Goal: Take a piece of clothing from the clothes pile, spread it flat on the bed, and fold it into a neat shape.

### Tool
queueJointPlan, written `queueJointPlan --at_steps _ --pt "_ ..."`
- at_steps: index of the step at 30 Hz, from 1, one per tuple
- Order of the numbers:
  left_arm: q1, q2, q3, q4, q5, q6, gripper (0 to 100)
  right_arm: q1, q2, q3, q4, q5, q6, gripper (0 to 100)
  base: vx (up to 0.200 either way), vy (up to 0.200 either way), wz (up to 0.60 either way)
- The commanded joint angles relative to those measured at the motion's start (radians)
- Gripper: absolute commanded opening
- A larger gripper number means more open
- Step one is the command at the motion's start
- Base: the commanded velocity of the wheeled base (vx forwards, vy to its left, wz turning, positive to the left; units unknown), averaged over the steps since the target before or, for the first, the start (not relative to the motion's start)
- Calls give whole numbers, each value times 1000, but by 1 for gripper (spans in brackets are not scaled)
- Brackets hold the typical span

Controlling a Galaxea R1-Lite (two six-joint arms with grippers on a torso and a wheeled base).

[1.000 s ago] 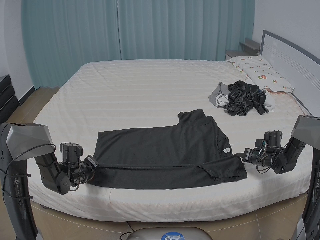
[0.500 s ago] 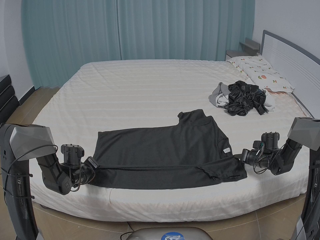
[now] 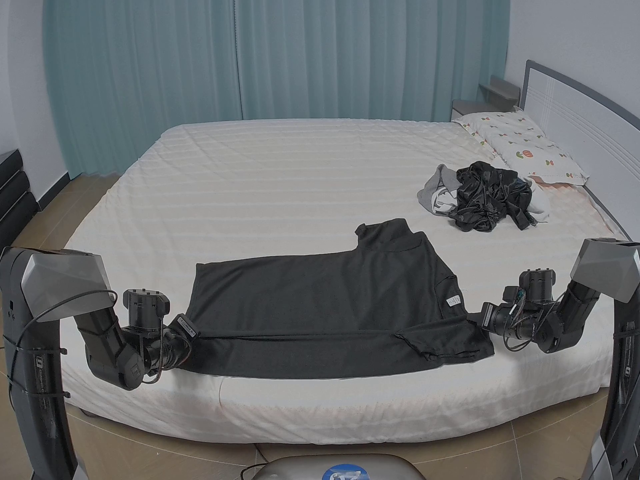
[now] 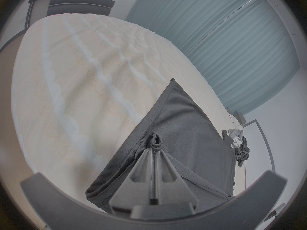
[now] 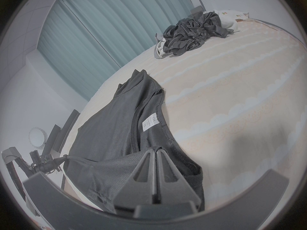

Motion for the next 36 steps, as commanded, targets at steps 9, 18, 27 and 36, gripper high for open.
queueJointPlan --at_steps 9,18,27,36 --pt "-3 5 0 0 1 0 100 16 3 3 -2 1 1 100 0 0 0" --pt "-2 3 5 -5 1 0 100 5 -14 7 -2 1 2 100 0 0 0" --pt "17 -50 37 -6 10 -9 100 -10 -89 56 -61 -2 76 100 0 0 0" --pt "57 -155 71 -5 8 -11 100 -24 -198 162 -69 -4 96 100 0 0 0"
